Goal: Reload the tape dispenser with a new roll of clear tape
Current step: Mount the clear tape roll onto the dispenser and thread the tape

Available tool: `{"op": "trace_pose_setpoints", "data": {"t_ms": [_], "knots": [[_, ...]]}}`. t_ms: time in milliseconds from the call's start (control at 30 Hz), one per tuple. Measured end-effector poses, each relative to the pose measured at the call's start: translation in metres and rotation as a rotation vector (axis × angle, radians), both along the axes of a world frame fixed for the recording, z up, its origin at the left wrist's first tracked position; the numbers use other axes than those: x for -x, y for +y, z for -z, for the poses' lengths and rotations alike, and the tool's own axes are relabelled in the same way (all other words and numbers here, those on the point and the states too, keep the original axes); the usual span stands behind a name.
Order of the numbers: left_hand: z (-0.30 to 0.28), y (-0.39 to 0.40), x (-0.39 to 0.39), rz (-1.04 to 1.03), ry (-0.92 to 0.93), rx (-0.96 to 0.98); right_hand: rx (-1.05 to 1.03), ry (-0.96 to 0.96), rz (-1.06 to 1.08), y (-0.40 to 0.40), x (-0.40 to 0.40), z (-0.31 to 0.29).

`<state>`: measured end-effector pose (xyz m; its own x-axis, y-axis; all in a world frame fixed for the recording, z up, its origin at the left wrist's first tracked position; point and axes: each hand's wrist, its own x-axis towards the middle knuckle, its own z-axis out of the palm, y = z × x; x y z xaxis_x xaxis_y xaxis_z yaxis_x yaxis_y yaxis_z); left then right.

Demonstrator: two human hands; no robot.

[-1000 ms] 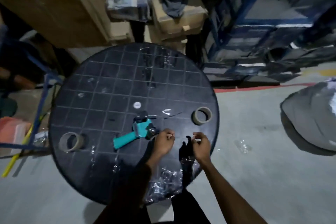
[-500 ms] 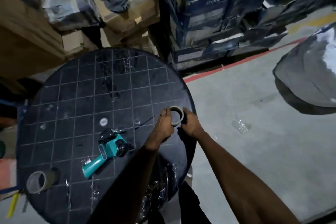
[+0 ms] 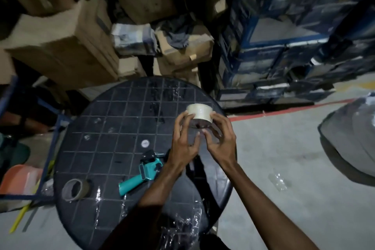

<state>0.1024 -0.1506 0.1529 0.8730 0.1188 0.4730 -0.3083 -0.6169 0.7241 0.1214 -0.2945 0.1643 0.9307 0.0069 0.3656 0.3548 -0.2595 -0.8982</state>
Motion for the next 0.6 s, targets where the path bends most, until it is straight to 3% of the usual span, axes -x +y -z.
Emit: {"op": "trace_pose_setpoints", "data": {"t_ms": [133, 267, 467, 600], "knots": [[-0.055, 0.035, 0.018, -0.054, -0.259, 0.047, 0.005, -0.233, 0.008, 0.034, 0.008, -0.056], [-0.085, 0.075, 0.03, -0.046, -0.401, 0.076, 0.066, -0.479, -0.033, 0.06, 0.008, -0.086], [-0.111, 0.098, 0.059, -0.076, -0.482, 0.09, 0.0, -0.729, 0.005, 0.1, 0.017, -0.101], [-0.121, 0.094, 0.072, -0.173, -0.43, 0.339, 0.009, -0.736, -0.083, 0.108, 0.03, -0.107]]}}
